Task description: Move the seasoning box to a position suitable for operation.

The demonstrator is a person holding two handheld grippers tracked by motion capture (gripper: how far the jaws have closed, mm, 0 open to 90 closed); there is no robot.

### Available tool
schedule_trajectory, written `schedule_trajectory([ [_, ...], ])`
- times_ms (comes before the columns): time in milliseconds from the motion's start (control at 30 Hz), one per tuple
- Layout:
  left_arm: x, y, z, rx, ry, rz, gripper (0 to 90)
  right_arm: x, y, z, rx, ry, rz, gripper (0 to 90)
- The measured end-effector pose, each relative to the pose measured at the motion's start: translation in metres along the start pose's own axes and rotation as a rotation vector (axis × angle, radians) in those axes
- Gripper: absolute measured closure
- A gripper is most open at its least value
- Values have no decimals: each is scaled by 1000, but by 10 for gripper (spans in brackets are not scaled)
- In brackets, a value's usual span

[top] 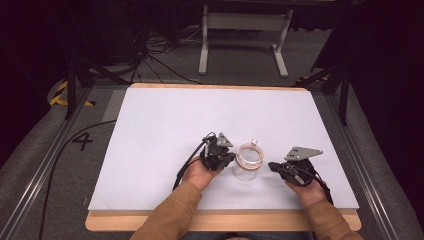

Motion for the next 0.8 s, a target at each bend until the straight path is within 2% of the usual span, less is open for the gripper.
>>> schedule_trajectory([
  [367,0,1,11,35,15,-48,893,2,-5,9,2,28,10,891],
  [433,-1,2,16,49,29,-68,893,2,-6,10,-4,33,11,890],
  [567,-1,4,21,59,37,-77,893,2,-5,10,-8,34,11,891],
  [600,-1,4,22,55,52,-82,892,2,-5,10,-7,34,12,891],
  [800,-2,9,31,76,67,-93,892,4,-4,15,10,35,8,891],
])
Point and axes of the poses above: each handheld gripper's, and its own axes: y roughly forward along the jaws, x roughly out of its underside, z roughly to its right, the point moved 4 cm from there along y, roughly forward along the jaws, and after that the axes turned 15 degrees about x, right-handed, at the moved point
